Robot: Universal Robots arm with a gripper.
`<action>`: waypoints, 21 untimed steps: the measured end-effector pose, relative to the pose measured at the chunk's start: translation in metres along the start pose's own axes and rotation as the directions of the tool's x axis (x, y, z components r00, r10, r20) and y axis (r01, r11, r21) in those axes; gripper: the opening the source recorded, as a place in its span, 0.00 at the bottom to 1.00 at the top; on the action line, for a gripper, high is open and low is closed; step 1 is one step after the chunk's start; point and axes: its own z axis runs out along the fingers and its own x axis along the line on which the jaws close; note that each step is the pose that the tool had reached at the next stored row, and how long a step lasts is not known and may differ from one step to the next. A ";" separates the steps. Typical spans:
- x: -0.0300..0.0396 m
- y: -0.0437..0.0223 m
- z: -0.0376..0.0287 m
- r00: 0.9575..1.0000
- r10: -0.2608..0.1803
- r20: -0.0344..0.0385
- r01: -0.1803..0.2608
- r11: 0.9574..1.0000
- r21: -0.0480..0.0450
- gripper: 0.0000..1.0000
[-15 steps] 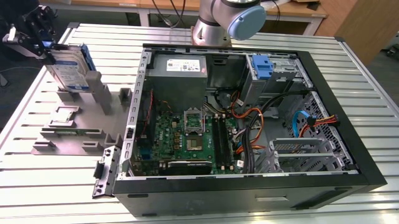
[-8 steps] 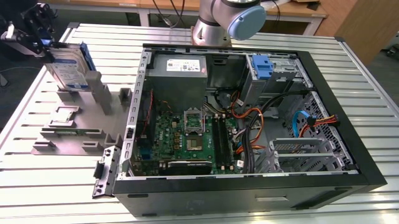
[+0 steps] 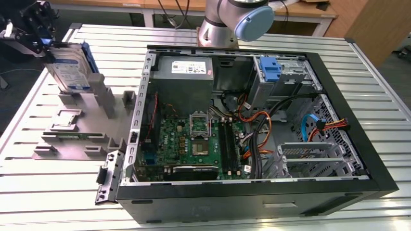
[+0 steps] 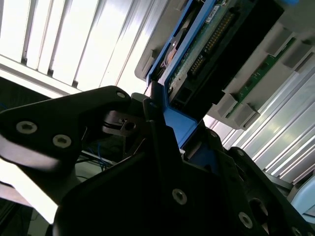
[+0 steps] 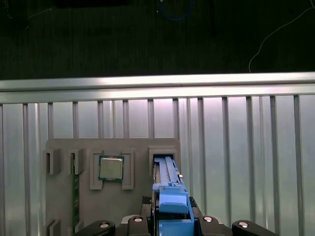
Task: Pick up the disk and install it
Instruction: 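Pick up the disk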
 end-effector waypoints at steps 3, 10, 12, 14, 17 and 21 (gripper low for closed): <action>0.0000 0.0000 -0.0017 1.000 0.000 0.000 0.000 1.000 0.000 0.37; -0.0002 0.0000 -0.0057 1.000 0.000 0.000 0.000 1.000 0.000 0.37; -0.0002 0.0000 -0.0069 1.000 0.000 0.000 0.000 1.000 0.000 0.37; -0.0002 0.0000 -0.0080 1.000 0.000 0.000 0.000 1.000 0.000 0.37; -0.0003 0.0000 -0.0094 1.000 0.000 0.000 0.000 1.000 0.000 0.37; -0.0004 -0.0001 -0.0115 1.000 0.000 0.000 0.000 1.000 0.000 0.37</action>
